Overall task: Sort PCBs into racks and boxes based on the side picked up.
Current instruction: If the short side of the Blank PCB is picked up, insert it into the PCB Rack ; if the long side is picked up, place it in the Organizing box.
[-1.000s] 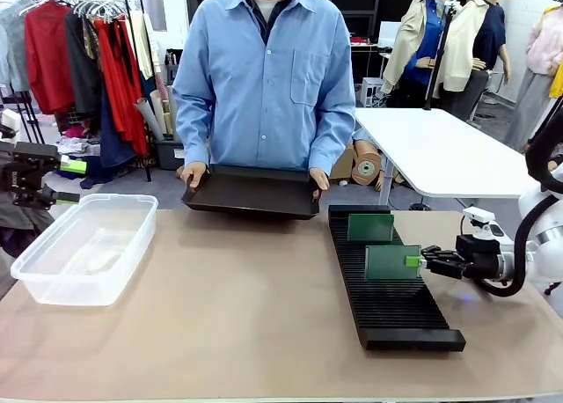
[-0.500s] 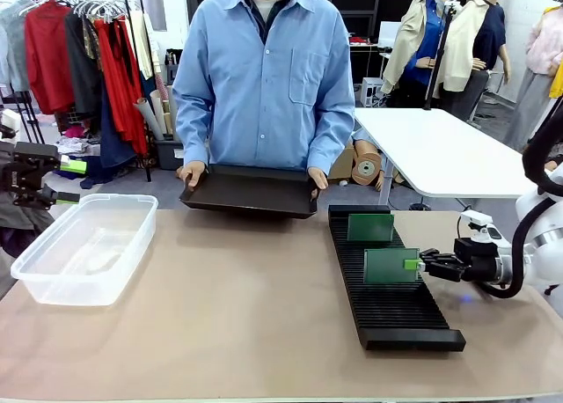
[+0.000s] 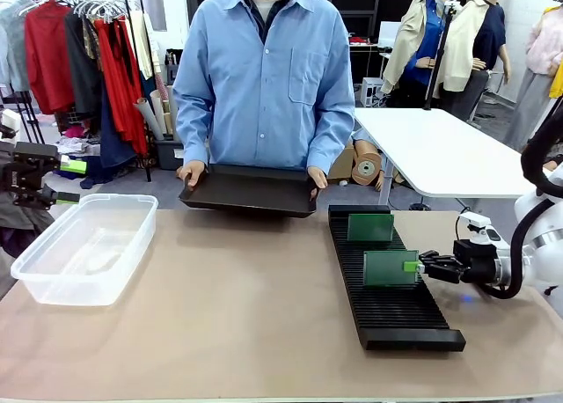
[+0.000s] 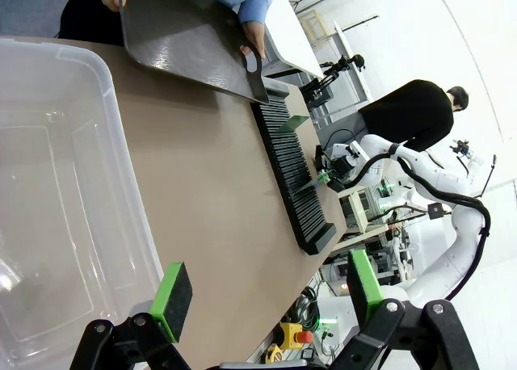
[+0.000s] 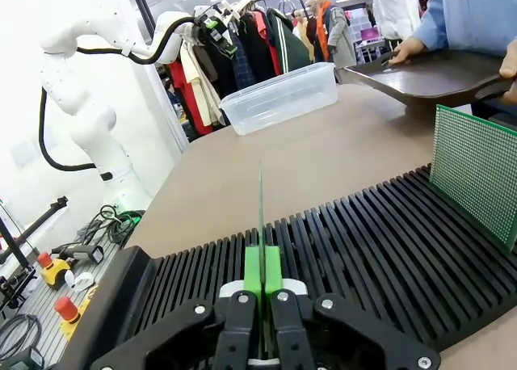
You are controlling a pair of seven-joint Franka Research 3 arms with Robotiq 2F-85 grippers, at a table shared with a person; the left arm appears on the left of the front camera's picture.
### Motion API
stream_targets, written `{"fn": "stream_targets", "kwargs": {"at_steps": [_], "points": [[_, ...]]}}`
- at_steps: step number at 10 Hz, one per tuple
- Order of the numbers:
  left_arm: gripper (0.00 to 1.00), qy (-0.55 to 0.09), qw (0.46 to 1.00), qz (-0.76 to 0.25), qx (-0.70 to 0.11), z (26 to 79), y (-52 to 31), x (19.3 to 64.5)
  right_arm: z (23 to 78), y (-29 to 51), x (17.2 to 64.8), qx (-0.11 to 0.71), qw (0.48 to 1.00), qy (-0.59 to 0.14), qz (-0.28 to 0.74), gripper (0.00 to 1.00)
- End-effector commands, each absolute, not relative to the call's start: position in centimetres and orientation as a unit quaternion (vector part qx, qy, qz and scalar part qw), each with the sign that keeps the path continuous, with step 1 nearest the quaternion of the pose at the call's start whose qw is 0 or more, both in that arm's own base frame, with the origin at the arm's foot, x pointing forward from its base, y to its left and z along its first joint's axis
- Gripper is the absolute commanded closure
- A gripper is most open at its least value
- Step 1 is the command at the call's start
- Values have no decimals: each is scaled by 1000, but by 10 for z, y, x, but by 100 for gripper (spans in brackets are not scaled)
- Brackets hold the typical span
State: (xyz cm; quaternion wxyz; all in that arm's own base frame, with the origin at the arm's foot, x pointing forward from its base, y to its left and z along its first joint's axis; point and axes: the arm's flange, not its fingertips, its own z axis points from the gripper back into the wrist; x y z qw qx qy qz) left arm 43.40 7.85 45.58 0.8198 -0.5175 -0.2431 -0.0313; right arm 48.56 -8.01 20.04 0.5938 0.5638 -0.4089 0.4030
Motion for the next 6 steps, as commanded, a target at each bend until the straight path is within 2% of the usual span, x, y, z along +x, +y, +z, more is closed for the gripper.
{"fn": "stream_targets", "kwargs": {"at_steps": [1,6], "points": [[0,-244,819,-34,-519,458,78,433,198,-78,493,557,595,-413,405,100],[0,-244,819,-34,-519,458,78,433,198,-80,493,558,595,-414,404,100]]}}
